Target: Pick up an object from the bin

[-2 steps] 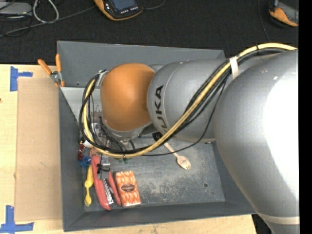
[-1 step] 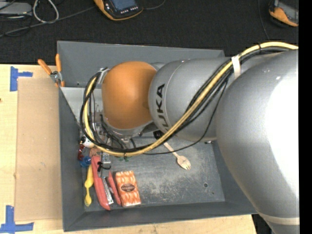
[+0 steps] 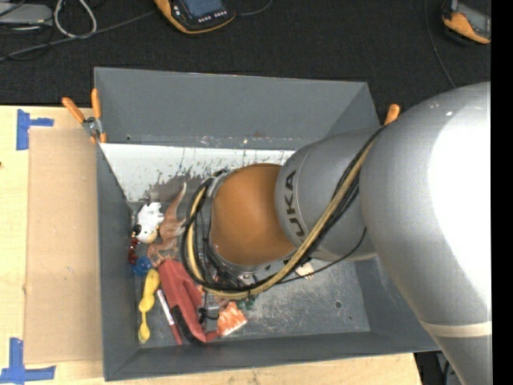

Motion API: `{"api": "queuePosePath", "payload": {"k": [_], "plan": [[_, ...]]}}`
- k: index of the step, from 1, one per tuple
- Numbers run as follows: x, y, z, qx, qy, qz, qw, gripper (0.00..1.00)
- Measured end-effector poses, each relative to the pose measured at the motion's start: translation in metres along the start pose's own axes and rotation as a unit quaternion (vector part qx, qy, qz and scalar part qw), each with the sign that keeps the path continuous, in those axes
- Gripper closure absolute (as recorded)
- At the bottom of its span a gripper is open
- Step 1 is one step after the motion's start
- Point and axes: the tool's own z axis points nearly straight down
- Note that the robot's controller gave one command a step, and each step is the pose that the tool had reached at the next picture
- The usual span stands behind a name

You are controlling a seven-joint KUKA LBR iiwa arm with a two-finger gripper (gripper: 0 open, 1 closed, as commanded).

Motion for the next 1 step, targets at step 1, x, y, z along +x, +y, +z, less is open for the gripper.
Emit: {"api": "queuePosePath", "payload": {"k": [1], "plan": [[0.0024,-0.0105,-0.0572,-0.002,0.0009,-0.026,0.9997,0.0]]}}
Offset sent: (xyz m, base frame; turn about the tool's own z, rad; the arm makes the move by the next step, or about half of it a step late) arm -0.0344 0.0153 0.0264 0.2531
